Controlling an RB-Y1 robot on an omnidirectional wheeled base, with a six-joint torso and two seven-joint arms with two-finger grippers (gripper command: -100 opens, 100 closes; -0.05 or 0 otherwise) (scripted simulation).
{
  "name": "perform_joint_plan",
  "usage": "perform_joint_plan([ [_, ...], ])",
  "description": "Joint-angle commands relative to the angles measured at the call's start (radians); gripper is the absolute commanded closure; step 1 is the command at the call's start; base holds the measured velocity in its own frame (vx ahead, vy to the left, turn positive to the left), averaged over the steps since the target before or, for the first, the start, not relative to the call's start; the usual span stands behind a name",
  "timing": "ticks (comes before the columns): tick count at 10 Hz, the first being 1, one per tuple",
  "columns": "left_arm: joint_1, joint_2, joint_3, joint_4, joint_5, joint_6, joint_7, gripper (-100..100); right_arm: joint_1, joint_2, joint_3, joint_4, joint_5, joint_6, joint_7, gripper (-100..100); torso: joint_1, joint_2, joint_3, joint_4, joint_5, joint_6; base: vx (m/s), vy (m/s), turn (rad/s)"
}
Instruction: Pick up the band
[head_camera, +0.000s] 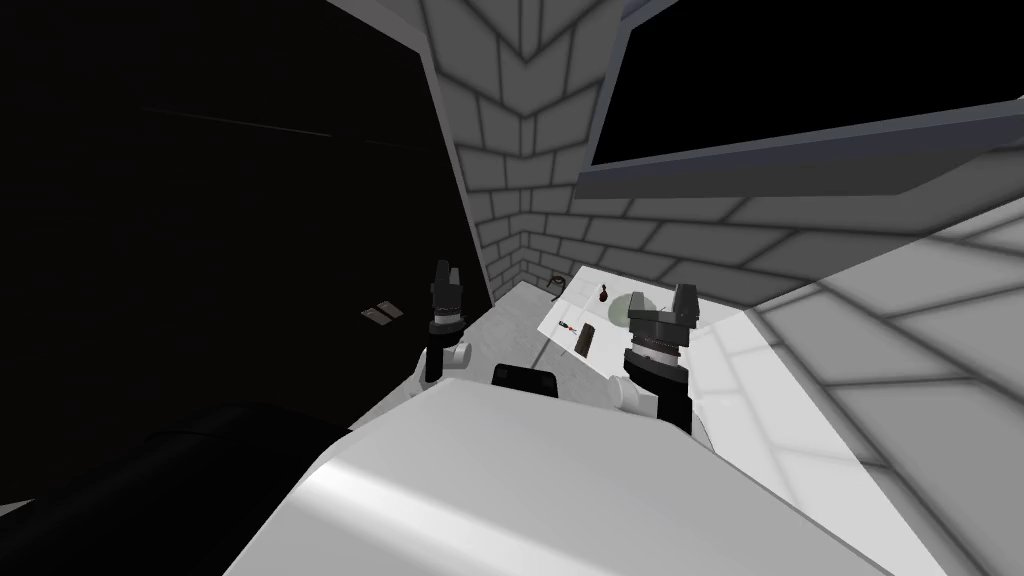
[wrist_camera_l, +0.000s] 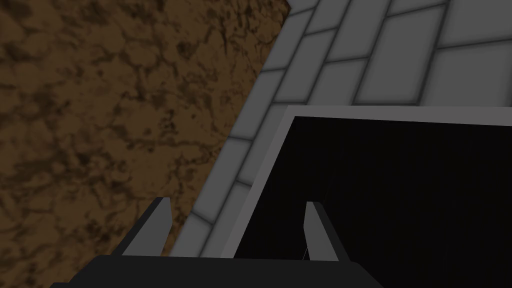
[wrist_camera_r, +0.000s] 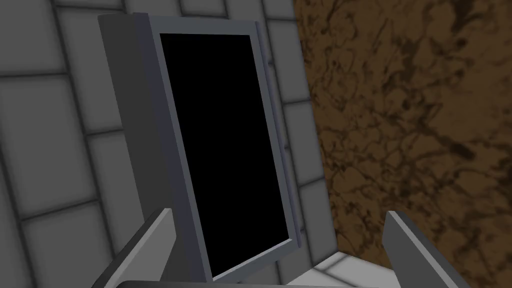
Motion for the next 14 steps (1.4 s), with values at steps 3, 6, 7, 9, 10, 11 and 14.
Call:
perform_joint_plan([
  [3, 0.0, 0.0, 0.0, 0.0, 0.0, 0.0, 0.0, 0, 0.007, -0.101, 0.021, 0.033, 0.002, 0.004, 0.035, -100, 0.0, 0.003, 0.002, 0.001, 0.0, 0.0, -0.042, 0.011, 0.036],
  [6, 0.0, 0.0, 0.0, 0.0, 0.0, 0.0, 0.0, 0, 0.013, -0.184, 0.043, 0.067, 0.005, 0.008, 0.071, -100, 0.002, 0.004, 0.002, 0.001, 0.0, 0.0, -0.059, 0.029, 0.041],
  [7, 0.0, 0.0, 0.0, 0.0, 0.0, 0.0, 0.0, 0, 0.017, -0.212, 0.056, 0.089, 0.006, 0.011, 0.093, -100, 0.002, 0.004, 0.002, 0.001, 0.0, 0.0, -0.059, 0.04, 0.088],
  [9, 0.0, 0.0, 0.0, 0.0, 0.0, 0.0, 0.0, 0, 0.021, -0.263, 0.071, 0.113, 0.007, 0.014, 0.116, -100, 0.002, 0.003, 0.002, 0.001, 0.0, 0.0, -0.045, 0.024, 0.042],
  [10, 0.0, 0.0, 0.0, 0.0, 0.0, 0.0, 0.0, 0, 0.024, -0.3, 0.086, 0.139, 0.008, 0.017, 0.141, -100, 0.001, 0.003, 0.002, 0.001, 0.0, 0.0, -0.064, 0.026, 0.095],
  [11, 0.0, 0.0, 0.0, 0.0, 0.0, 0.0, 0.0, 0, 0.028, -0.333, 0.103, 0.168, 0.01, 0.02, 0.168, -100, 0.001, 0.004, 0.002, 0.001, 0.0, 0.0, -0.074, 0.042, 0.11],
  [14, 0.0, 0.0, 0.0, 0.0, 0.0, 0.0, 0.0, 0, 0.032, -0.394, 0.121, 0.199, 0.011, 0.023, 0.196, -100, 0.001, 0.003, 0.002, 0.001, 0.0, 0.0, -0.046, 0.024, 0.057],
])
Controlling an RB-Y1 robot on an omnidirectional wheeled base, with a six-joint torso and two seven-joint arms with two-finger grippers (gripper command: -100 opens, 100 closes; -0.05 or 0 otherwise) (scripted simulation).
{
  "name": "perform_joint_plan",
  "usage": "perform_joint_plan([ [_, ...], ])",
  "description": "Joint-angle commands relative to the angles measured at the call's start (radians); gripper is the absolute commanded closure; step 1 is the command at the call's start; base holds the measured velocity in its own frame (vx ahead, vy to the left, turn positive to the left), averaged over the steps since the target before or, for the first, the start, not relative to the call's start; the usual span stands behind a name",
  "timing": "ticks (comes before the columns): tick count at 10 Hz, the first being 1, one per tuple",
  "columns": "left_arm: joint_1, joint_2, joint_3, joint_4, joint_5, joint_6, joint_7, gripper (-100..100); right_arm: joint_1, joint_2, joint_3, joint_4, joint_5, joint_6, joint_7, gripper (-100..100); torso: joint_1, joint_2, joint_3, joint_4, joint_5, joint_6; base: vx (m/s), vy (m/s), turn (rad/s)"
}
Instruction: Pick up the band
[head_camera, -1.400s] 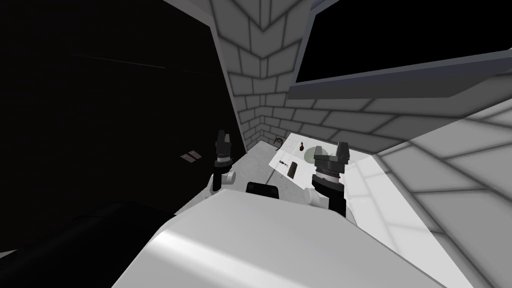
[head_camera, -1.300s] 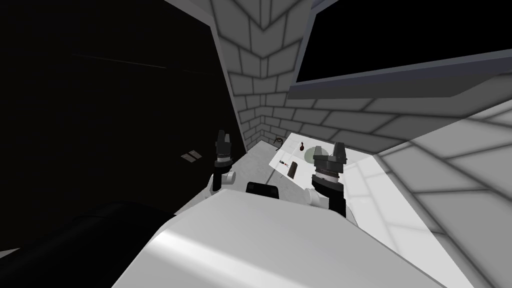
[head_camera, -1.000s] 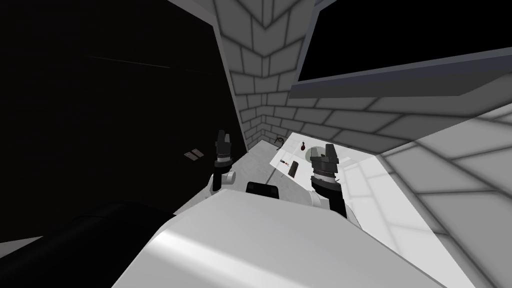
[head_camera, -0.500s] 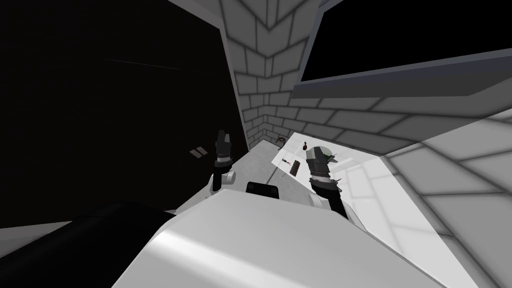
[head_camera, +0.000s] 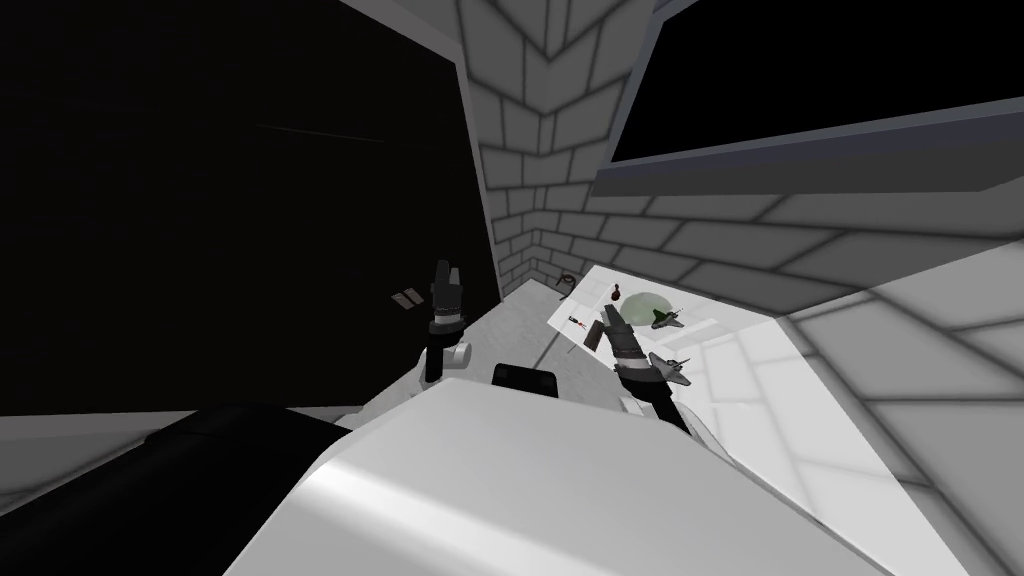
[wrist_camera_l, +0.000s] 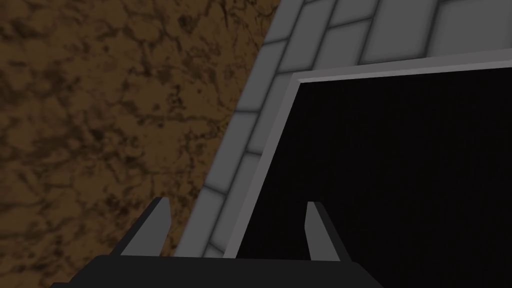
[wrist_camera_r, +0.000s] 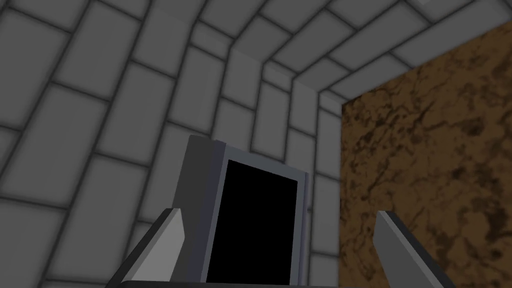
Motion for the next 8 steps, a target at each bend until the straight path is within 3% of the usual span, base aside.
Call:
perform_joint_plan([
  [1, 0.0, 0.0, 0.0, 0.0, 0.0, 0.0, 0.0, 0, 0.008, -0.05, 0.021, 0.037, 0.001, -0.001, 0.033, -100, 0.0, 0.0, 0.0, 0.0, 0.0, 0.0, -0.032, 0.033, 0.084],
  [4, 0.0, 0.0, 0.0, 0.0, 0.0, 0.0, 0.0, 0, 0.015, -0.134, 0.063, 0.107, 0.003, 0.006, 0.091, -100, 0.001, 0.0, 0.0, 0.0, 0.0, 0.0, -0.036, 0.035, 0.098],
  [5, 0.0, 0.0, 0.0, 0.0, 0.0, 0.0, 0.0, 0, 0.015, -0.141, 0.063, 0.107, 0.003, 0.006, 0.091, -100, 0.001, -0.001, 0.0, 0.0, 0.0, 0.0, -0.019, 0.028, 0.057],
  [7, 0.0, 0.0, 0.0, 0.0, 0.0, 0.0, 0.0, 0, 0.021, -0.211, 0.11, 0.174, 0.005, 0.014, 0.15, -100, 0.001, -0.002, -0.001, 0.0, 0.0, 0.0, -0.012, 0.037, 0.137],
  [8, 0.0, 0.0, 0.0, 0.0, 0.0, 0.0, 0.0, 0, 0.021, -0.229, 0.11, 0.182, 0.005, 0.014, 0.15, -100, 0.001, -0.002, -0.001, 0.0, 0.0, 0.0, -0.006, 0.031, 0.049],
])
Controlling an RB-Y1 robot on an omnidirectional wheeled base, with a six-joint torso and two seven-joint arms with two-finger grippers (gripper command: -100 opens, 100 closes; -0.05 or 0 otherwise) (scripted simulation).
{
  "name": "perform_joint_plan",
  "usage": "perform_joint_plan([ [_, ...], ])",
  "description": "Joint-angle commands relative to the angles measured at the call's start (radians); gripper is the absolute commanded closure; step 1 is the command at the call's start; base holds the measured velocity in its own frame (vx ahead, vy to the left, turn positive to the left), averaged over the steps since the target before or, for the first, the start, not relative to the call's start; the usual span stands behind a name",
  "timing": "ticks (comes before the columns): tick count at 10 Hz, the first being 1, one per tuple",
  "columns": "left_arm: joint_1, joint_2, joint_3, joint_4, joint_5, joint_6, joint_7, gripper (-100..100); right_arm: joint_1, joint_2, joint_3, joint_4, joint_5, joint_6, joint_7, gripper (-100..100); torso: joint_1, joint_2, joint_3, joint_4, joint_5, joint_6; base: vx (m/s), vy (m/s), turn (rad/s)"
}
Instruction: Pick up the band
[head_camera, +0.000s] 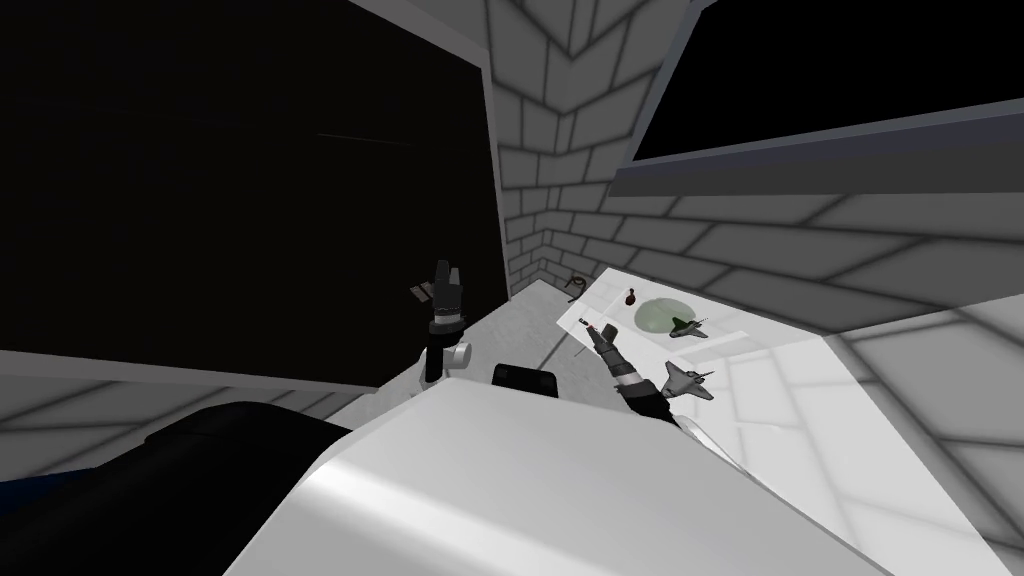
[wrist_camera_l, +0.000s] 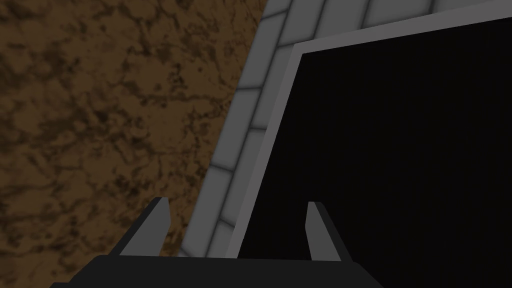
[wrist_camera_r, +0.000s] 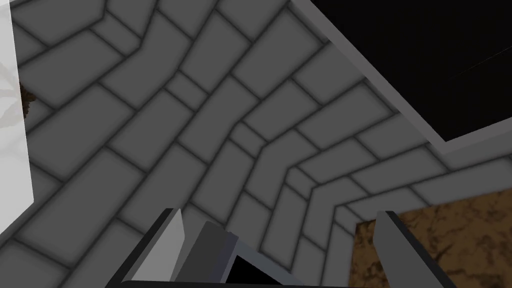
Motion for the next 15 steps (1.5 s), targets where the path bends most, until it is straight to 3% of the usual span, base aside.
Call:
perform_joint_plan([
  [1, 0.0, 0.0, 0.0, 0.0, 0.0, 0.0, 0.0, 0, -0.006, -0.05, 0.029, 0.05, 0.0, 0.006, 0.032, -100, 0.0, 0.0, 0.0, 0.0, 0.0, 0.0, -0.009, 0.04, 0.132],
  [2, 0.0, 0.0, 0.0, 0.0, 0.0, 0.0, 0.0, 0, -0.006, -0.059, 0.029, 0.055, 0.0, 0.006, 0.032, -100, 0.0, 0.0, 0.0, 0.0, 0.0, 0.0, -0.007, 0.026, 0.06],
  [3, 0.0, 0.0, 0.0, 0.0, 0.0, 0.0, 0.0, 0, -0.003, -0.102, 0.055, 0.087, 0.0, 0.009, 0.06, -100, 0.0, 0.0, 0.0, 0.0, 0.0, 0.0, 0.008, 0.028, 0.113],
  [4, 0.0, 0.0, 0.0, 0.0, 0.0, 0.0, 0.0, 0, -0.003, -0.102, 0.055, 0.095, 0.0, 0.009, 0.06, -100, 0.0, -0.001, 0.0, 0.0, 0.0, 0.0, 0.01, 0.02, 0.063],
  [5, 0.0, 0.0, 0.0, 0.0, 0.0, 0.0, 0.0, 0, -0.002, -0.144, 0.082, 0.126, 0.001, 0.013, 0.088, -100, -0.001, -0.001, -0.001, 0.0, 0.0, 0.0, 0.011, 0.028, 0.118],
  [6, 0.0, 0.0, 0.0, 0.0, 0.0, 0.0, 0.0, 0, -0.002, -0.144, 0.082, 0.136, 0.001, 0.013, 0.088, -100, 0.0, -0.001, -0.001, 0.0, 0.0, 0.0, 0.013, 0.023, 0.073],
  [8, 0.0, 0.0, 0.0, 0.0, 0.0, 0.0, 0.0, 0, 0.0, -0.224, 0.136, 0.205, 0.001, 0.019, 0.139, -100, -0.001, -0.002, -0.001, 0.0, 0.0, 0.0, 0.042, 0.029, 0.158],
  [10, 0.0, 0.0, 0.0, 0.0, 0.0, 0.0, 0.0, 0, 0.0, -0.227, 0.136, 0.218, 0.001, 0.019, 0.139, -100, -0.001, -0.003, -0.002, -0.001, 0.0, 0.0, 0.028, 0.016, 0.032],
  [11, 0.0, 0.0, 0.0, 0.0, 0.0, 0.0, 0.0, 0, 0.0, -0.266, 0.164, 0.258, 0.001, 0.023, 0.163, -100, -0.001, -0.002, -0.001, 0.0, 0.0, 0.0, 0.028, 0.014, 0.141],
  [12, 0.0, 0.0, 0.0, 0.0, 0.0, 0.0, 0.0, 0, 0.0, -0.266, 0.164, 0.26, 0.001, 0.023, 0.163, -100, -0.001, -0.002, -0.001, 0.0, 0.0, 0.0, 0.034, 0.012, 0.079],
  [15, 0.0, 0.0, 0.0, 0.0, 0.0, 0.0, 0.0, 0, -0.002, -0.34, 0.218, 0.34, -0.001, 0.028, 0.205, -100, -0.002, -0.004, -0.002, -0.001, 0.0, 0.0, 0.055, 0.005, 0.109],
])
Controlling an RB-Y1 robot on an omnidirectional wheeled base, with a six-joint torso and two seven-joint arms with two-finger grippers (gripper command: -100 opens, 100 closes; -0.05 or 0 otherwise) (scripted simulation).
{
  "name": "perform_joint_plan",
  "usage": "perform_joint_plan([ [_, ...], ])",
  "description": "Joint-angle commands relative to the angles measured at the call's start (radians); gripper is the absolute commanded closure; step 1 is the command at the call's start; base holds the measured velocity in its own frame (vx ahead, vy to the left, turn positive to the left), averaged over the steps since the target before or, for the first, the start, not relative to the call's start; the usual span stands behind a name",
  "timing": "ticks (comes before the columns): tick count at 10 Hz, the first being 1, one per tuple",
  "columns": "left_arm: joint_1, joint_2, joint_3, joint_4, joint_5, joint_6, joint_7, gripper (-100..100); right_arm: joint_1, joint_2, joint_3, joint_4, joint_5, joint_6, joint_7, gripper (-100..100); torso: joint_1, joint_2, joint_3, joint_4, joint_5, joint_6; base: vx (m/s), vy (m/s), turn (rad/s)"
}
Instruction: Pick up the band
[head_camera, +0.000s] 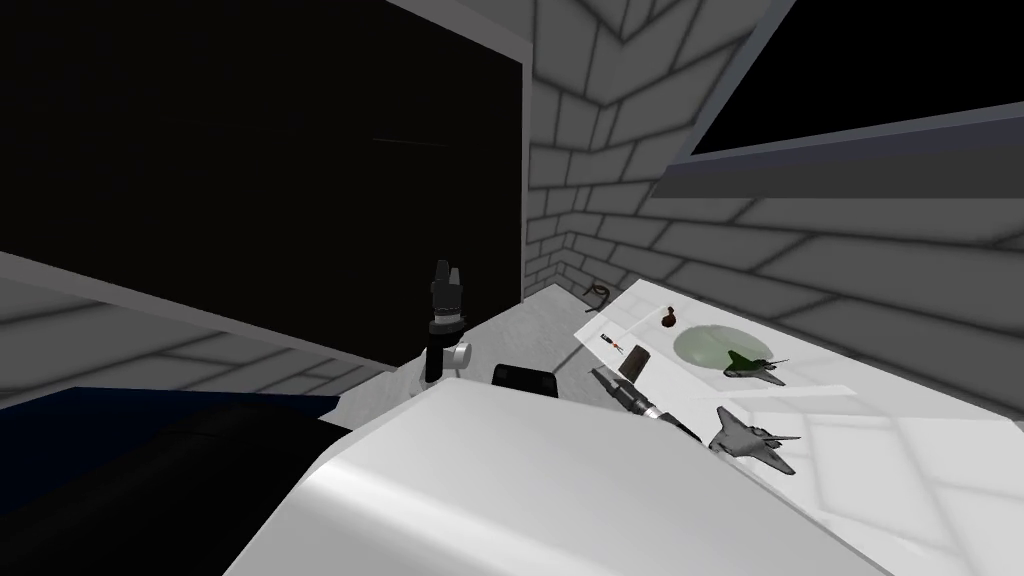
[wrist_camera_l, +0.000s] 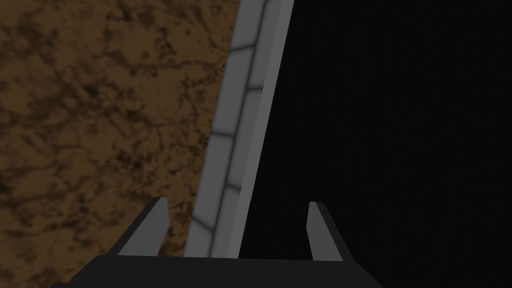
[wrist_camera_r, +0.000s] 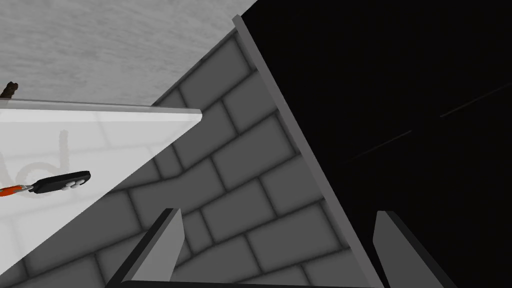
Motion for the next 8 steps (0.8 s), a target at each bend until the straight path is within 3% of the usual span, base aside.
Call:
perform_joint_plan([
  [1, 0.0, 0.0, 0.0, 0.0, 0.0, 0.0, 0.0, 0, 0.005, -0.043, 0.04, 0.05, 0.001, 0.0, 0.039, -100, 0.0, 0.0, 0.0, 0.0, 0.0, 0.0, 0.114, 0.021, 0.219],
  [2, 0.0, 0.0, 0.0, 0.0, 0.0, 0.0, 0.0, 0, 0.005, -0.043, 0.04, 0.063, 0.001, 0.0, 0.039, -100, 0.001, -0.003, -0.001, -0.001, 0.0, 0.0, 0.089, 0.008, 0.078],
  [4, 0.0, 0.0, 0.0, 0.0, 0.0, 0.0, 0.0, 0, 0.0, -0.104, 0.093, 0.14, -0.001, 0.006, 0.071, -100, 0.0, -0.002, -0.001, 0.0, 0.0, 0.0, 0.11, -0.018, 0.162],
  [5, 0.0, 0.0, 0.0, 0.0, 0.0, 0.0, 0.0, 0, 0.0, -0.105, 0.093, 0.141, -0.001, 0.006, 0.071, -100, -0.002, -0.004, -0.002, -0.001, 0.0, 0.0, 0.096, -0.038, 0.081],
  [7, 0.0, 0.0, 0.0, 0.0, 0.0, 0.0, 0.0, 0, -0.007, -0.156, 0.144, 0.213, -0.004, 0.01, 0.095, -100, -0.002, -0.003, -0.002, -0.001, 0.0, 0.0, 0.127, -0.028, 0.15],
  [8, 0.0, 0.0, 0.0, 0.0, 0.0, 0.0, 0.0, 0, -0.007, -0.156, 0.144, 0.213, -0.004, 0.01, 0.095, -100, -0.002, -0.005, -0.003, -0.001, -0.001, 0.0, 0.109, -0.036, 0.086],
])
